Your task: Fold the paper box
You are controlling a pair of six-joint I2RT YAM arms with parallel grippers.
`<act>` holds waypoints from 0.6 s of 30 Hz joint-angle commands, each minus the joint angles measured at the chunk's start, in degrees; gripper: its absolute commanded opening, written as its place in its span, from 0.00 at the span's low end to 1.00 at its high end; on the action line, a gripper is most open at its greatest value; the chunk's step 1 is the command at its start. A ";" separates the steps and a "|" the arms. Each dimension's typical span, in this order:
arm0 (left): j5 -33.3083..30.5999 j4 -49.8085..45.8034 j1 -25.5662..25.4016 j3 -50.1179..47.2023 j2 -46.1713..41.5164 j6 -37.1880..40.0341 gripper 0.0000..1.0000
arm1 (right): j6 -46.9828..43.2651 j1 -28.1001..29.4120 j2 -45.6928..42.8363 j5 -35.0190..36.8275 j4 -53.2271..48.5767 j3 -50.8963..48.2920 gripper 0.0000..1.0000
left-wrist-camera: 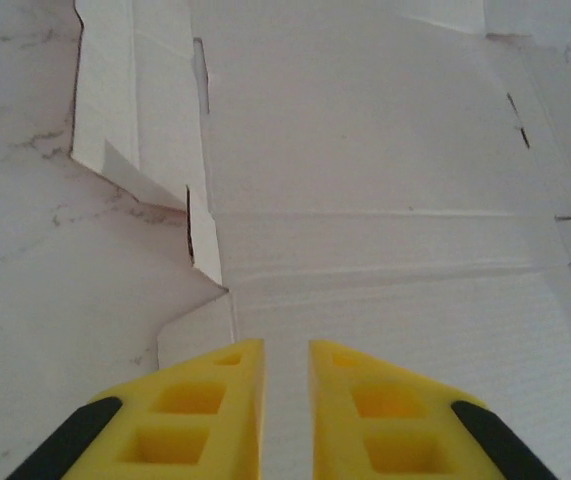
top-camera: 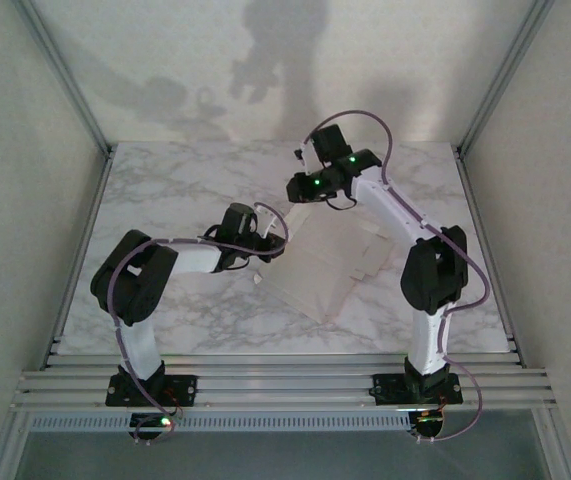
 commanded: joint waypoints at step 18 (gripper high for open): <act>2.34 -31.29 5.00 41.74 21.27 2.07 0.47 | 14.37 1.09 -21.35 -5.11 30.38 -51.32 0.21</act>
